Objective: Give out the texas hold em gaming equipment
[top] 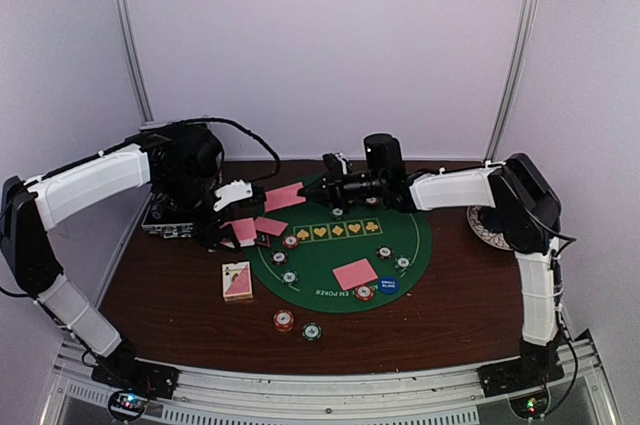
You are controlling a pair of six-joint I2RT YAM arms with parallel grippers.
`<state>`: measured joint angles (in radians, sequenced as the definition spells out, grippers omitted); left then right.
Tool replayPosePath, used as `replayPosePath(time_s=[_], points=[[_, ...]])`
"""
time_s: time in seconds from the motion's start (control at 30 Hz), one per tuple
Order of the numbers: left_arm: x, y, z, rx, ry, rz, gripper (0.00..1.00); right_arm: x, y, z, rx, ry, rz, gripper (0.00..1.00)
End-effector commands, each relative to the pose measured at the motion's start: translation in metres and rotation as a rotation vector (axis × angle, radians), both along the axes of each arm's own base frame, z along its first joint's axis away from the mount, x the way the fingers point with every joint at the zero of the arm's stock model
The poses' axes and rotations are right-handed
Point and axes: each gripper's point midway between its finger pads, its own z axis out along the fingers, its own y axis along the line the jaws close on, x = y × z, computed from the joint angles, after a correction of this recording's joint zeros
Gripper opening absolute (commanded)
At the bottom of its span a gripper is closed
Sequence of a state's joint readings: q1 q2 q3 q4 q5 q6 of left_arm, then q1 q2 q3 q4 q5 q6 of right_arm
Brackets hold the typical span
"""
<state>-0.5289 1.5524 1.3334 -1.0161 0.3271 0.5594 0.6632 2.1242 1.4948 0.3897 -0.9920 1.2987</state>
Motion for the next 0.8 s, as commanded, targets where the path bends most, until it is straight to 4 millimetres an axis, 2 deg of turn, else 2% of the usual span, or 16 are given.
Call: replayPosePath(time_s=[0.0, 0.17, 0.3, 0.57, 0.77], points=[[-0.003, 0.002, 0.011, -0.019, -0.035, -0.006, 0.09, 0.017, -0.003, -0.001, -0.045, -0.062, -0.027, 0.00], [-0.004, 0.001, 0.013, -0.034, -0.032, -0.009, 0.09, 0.037, 0.015, -0.033, -0.072, -0.040, -0.040, 0.00], [-0.005, 0.001, 0.013, -0.036, -0.028, -0.009, 0.09, 0.046, 0.034, -0.048, -0.097, -0.048, -0.034, 0.00], [-0.005, 0.000, 0.013, -0.038, -0.022, -0.010, 0.08, 0.047, 0.065, -0.083, -0.198, -0.069, -0.027, 0.00], [-0.006, 0.000, 0.012, -0.040, -0.016, -0.011, 0.08, 0.051, 0.070, -0.104, -0.290, -0.100, -0.038, 0.02]])
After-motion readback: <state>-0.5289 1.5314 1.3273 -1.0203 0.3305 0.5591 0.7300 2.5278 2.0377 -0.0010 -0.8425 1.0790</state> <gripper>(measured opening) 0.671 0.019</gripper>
